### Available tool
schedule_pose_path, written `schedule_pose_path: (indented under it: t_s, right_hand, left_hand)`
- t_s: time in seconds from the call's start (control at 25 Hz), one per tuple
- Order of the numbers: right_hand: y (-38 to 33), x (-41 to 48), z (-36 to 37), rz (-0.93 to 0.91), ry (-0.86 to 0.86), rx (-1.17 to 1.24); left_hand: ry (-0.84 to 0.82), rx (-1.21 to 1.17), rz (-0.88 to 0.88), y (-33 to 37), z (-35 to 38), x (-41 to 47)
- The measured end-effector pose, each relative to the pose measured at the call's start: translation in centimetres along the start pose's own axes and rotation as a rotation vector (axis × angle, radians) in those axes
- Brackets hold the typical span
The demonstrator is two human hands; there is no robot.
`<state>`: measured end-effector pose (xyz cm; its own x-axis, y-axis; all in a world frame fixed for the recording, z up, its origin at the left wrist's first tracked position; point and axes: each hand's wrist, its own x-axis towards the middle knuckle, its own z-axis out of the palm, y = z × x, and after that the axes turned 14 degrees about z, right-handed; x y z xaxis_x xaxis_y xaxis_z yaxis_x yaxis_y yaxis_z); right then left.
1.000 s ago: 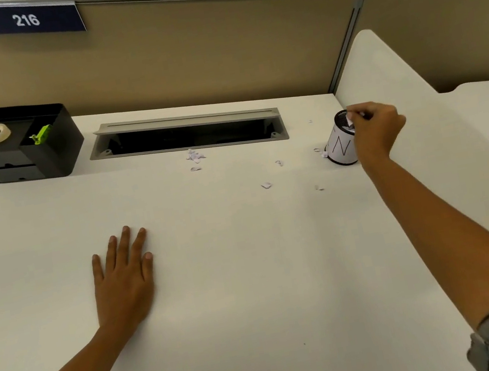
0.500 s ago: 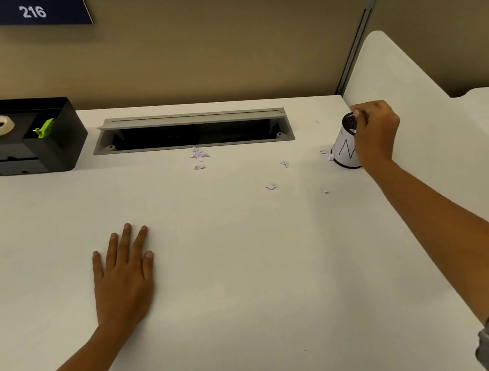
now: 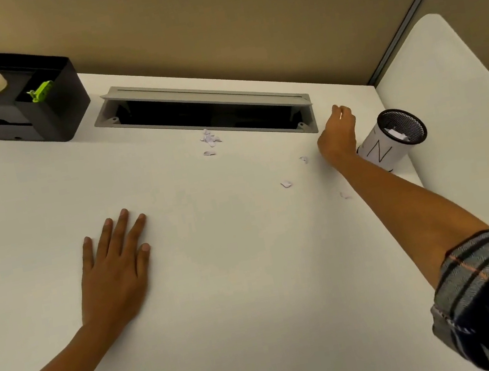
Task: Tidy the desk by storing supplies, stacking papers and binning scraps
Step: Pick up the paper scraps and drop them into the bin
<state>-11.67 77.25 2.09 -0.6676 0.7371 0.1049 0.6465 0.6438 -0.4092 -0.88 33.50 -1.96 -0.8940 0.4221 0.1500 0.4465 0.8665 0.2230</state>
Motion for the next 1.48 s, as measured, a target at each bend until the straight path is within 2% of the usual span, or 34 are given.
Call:
schedule_pose_path:
  t_s: [0.2,0.32,0.84,0.96,1.04,1.12,1.28,1.48]
  right_hand:
    - [-0.6,4.0,0.6,0.171,-0.143,-0.262]
    - [-0.2,3.8,1.5,0.196,-0.221,-0.375]
    - [3.8,-7.0,0.2,-0.060,-0.050,-0.514]
    - [5.2,-9.0,-0.7,-0.128,0.036,-0.407]
    - [6.2,-9.8,-1.2,-0.106,0.085,-0.317]
    - [7.1,-10.6,-1.4,-0.063,0.088,-0.279]
    - [7.5,-13.8,-1.8,-0.128,0.089,-0.226]
    - [7.4,-20.0,-2.4,-0.203,0.023,-0.446]
  left_hand:
    - [-0.005,-0.009,-0.015,0.2,-0.3,0.1]
    - [-0.014,-0.006,-0.015,0.3,-0.3,0.1]
    - [0.003,-0.002,0.006,0.2,-0.4,-0.1]
    - [0.013,0.013,0.011,0.2,-0.3,-0.1]
    - [0.018,0.018,0.015,0.1,-0.3,-0.1]
    - [0.026,0.016,0.016,0.2,-0.3,-0.2]
    - [0.036,0.012,0.018,0.1,-0.1,-0.1]
    - [0.048,0.008,0.020,0.0,0.1,-0.2]
